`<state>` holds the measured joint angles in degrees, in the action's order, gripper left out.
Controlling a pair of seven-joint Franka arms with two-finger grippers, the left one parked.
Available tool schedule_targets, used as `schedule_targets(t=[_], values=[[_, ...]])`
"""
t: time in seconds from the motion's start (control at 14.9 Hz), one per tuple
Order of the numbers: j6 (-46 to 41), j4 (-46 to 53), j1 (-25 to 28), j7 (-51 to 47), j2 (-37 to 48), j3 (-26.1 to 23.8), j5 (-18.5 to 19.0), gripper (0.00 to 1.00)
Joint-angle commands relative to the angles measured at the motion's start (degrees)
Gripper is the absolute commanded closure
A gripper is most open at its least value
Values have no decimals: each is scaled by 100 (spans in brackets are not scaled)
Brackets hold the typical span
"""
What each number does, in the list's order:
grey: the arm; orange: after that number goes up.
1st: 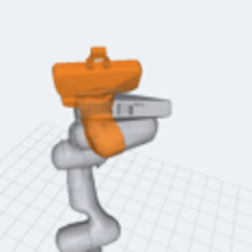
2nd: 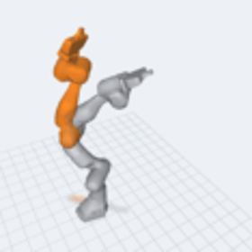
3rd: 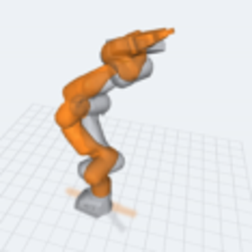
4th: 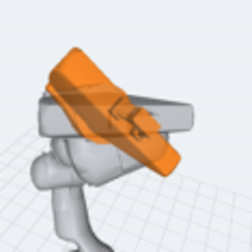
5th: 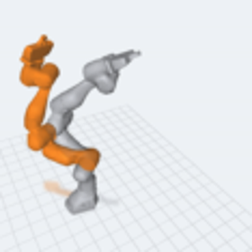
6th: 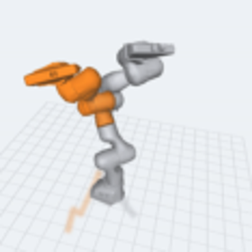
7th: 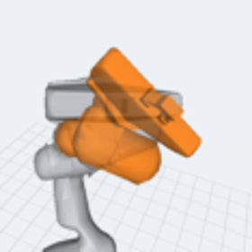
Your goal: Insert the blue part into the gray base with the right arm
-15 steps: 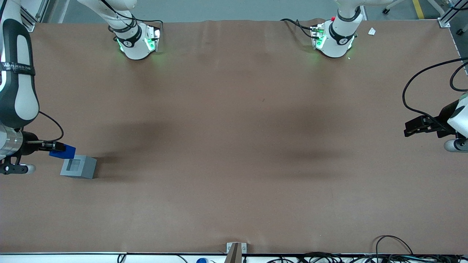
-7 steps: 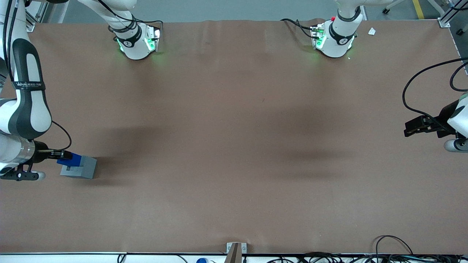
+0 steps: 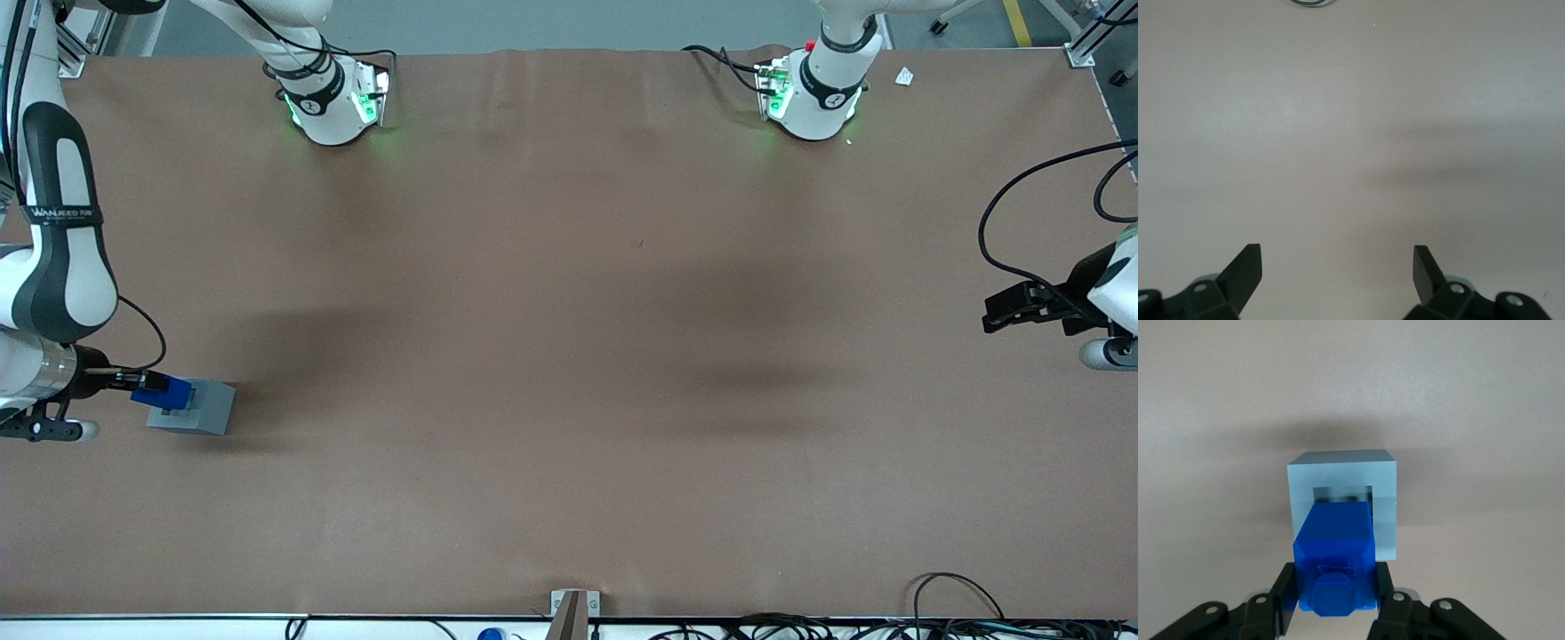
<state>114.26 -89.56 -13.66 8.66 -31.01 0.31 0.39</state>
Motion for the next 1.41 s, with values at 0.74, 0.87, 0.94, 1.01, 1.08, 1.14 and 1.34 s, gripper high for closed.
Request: schedule_targets(t=[0.74,0.87,0.94,1.01,1.08,1.14,1.34], values=[[272,35,-154,57,-230,-84,-118,100],[263,35,-172,48,-230,-84,-118,100],[263,35,-163,31,-238,-84,-118,100],[255,35,-154,-4,-238,-84,-118,100],[254,35,-154,-13,-238,-84,-118,99],[263,35,-137,-31,-238,-84,-118,93],[298,35,-127,-22,-317,-84,-118,0]])
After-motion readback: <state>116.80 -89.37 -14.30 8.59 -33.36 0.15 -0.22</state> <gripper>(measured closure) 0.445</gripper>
